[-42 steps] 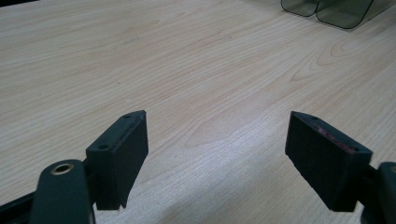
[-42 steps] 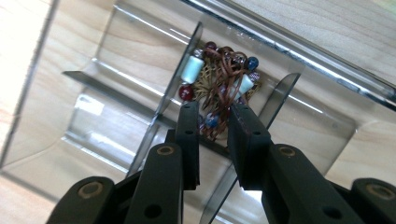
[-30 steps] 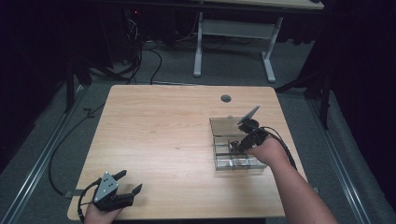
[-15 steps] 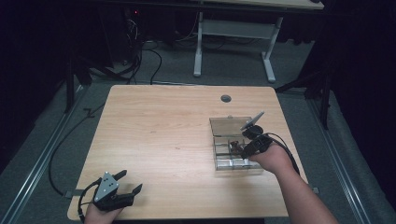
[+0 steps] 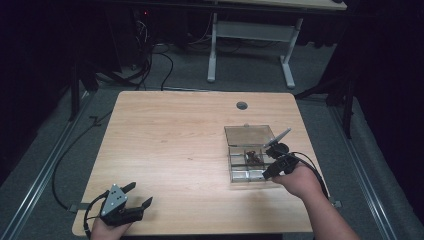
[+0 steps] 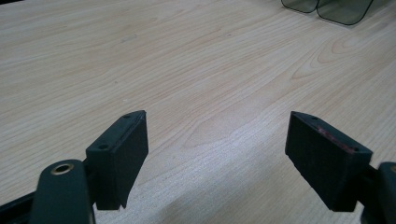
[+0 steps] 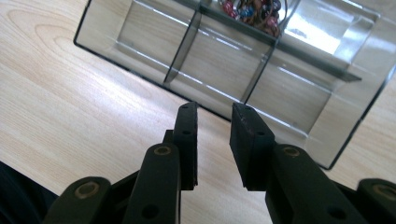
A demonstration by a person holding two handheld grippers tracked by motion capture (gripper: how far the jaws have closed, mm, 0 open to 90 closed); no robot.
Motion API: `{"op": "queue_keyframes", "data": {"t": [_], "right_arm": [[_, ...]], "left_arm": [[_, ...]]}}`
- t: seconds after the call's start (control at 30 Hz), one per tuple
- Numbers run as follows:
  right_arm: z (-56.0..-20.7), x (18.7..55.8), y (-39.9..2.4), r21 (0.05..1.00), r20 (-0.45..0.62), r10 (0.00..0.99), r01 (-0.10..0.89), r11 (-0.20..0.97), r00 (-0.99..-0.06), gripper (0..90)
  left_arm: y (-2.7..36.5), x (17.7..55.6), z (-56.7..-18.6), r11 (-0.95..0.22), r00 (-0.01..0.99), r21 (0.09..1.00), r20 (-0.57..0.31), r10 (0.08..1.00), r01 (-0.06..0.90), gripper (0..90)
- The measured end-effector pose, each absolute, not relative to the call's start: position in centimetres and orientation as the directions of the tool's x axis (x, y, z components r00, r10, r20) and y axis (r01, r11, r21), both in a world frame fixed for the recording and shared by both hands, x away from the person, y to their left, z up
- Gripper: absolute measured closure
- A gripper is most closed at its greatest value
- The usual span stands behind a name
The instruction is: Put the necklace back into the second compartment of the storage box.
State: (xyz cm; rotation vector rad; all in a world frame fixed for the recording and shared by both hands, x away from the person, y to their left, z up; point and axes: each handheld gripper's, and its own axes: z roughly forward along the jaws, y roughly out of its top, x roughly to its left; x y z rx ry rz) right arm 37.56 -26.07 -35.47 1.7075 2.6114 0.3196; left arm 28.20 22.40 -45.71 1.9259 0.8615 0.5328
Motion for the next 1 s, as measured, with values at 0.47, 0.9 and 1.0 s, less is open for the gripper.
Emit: {"op": "queue_keyframes", "data": {"t": [0.47, 0.9, 1.0], "right_arm": [[-37.5, 34.9, -26.5, 0.154, 0.095, 0.913, 0.912, 0.380, -0.397, 71.1], [-38.8, 32.7, -27.3, 0.264, 0.137, 0.918, 0.907, 0.327, -0.372, 64.4], [-39.2, 32.0, -27.5, 0.320, 0.126, 0.921, 0.894, 0.313, -0.368, 62.0]], "left_arm": [[22.4, 28.2, -45.7, -0.325, 0.659, 0.879, 0.016, 0.752, 0.349, 21.9], [22.6, 28.3, -45.7, -0.307, 0.658, 0.881, -0.006, 0.753, 0.359, 21.8], [22.6, 28.3, -45.7, -0.302, 0.658, 0.883, -0.011, 0.753, 0.360, 21.9]]}}
